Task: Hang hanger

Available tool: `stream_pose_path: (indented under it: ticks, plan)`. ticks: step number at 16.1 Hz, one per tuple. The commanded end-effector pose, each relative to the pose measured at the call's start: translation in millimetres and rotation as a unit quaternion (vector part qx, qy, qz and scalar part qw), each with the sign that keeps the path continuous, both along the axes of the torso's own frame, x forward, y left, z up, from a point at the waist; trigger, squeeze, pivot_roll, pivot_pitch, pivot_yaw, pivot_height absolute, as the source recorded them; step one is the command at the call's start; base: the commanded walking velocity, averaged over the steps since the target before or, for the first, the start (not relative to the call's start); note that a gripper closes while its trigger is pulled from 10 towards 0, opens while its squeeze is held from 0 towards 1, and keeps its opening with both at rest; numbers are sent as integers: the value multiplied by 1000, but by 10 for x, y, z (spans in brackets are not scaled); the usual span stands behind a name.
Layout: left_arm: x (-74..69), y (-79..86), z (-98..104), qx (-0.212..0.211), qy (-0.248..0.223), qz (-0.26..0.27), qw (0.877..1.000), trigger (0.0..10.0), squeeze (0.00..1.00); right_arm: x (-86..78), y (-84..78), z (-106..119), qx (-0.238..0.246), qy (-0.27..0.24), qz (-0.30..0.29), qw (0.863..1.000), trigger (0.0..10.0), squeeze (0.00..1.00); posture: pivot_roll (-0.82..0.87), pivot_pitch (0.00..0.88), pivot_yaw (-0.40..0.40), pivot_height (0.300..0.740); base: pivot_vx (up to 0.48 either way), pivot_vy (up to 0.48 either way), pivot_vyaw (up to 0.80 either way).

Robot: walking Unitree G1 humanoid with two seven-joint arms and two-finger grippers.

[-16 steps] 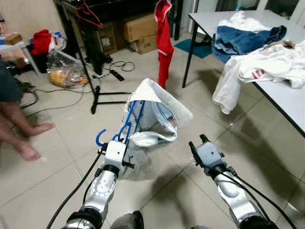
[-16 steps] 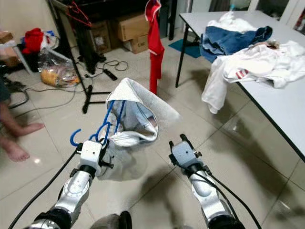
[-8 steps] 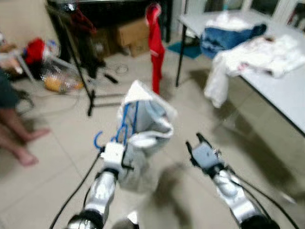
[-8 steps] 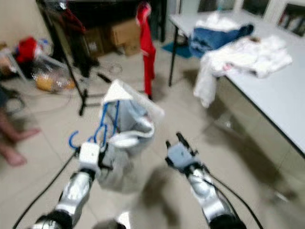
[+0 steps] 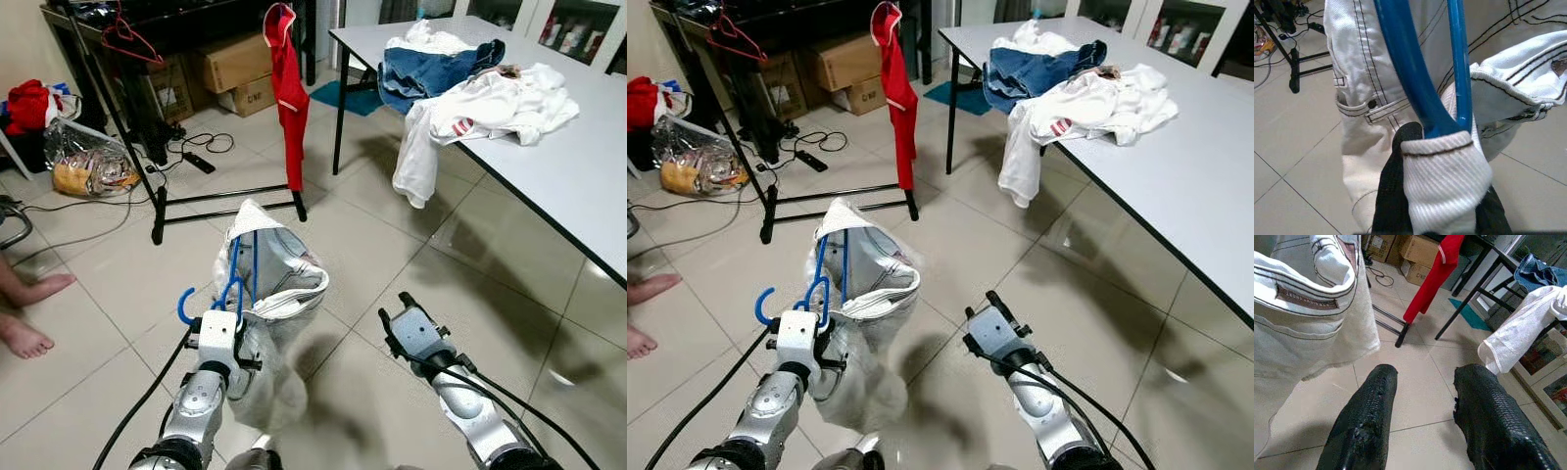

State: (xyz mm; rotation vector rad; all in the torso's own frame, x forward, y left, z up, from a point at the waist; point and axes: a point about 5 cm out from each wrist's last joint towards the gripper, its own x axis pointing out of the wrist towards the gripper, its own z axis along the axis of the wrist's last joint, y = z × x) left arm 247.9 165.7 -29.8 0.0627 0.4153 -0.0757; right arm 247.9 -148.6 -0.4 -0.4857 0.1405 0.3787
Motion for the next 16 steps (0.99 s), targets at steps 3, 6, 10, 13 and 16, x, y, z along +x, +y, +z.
stream_pose_path:
  ticks: [3,6,10,13,16]
  plan:
    - [58,23,48,6,-10,-3,1000,10000,0,-7,-9,-30,-2,7,-3,1000,10000,0,-21,0,47,740,0,0,0]
    - [55,31,41,11,-6,-5,1000,10000,0,4,11,-28,-7,3,5,1000,10000,0,-21,0,47,740,0,0,0]
    - [63,36,44,13,-5,-3,1000,10000,0,14,9,-28,-7,2,4,1000,10000,0,-23,0,44,740,0,0,0]
    - [60,31,39,14,-3,-4,1000,10000,0,10,8,-32,-8,1,6,1000,10000,0,-24,0,44,740,0,0,0]
    - [65,34,42,16,-3,-5,1000,10000,0,9,5,-34,-7,0,3,1000,10000,0,-27,0,47,740,0,0,0]
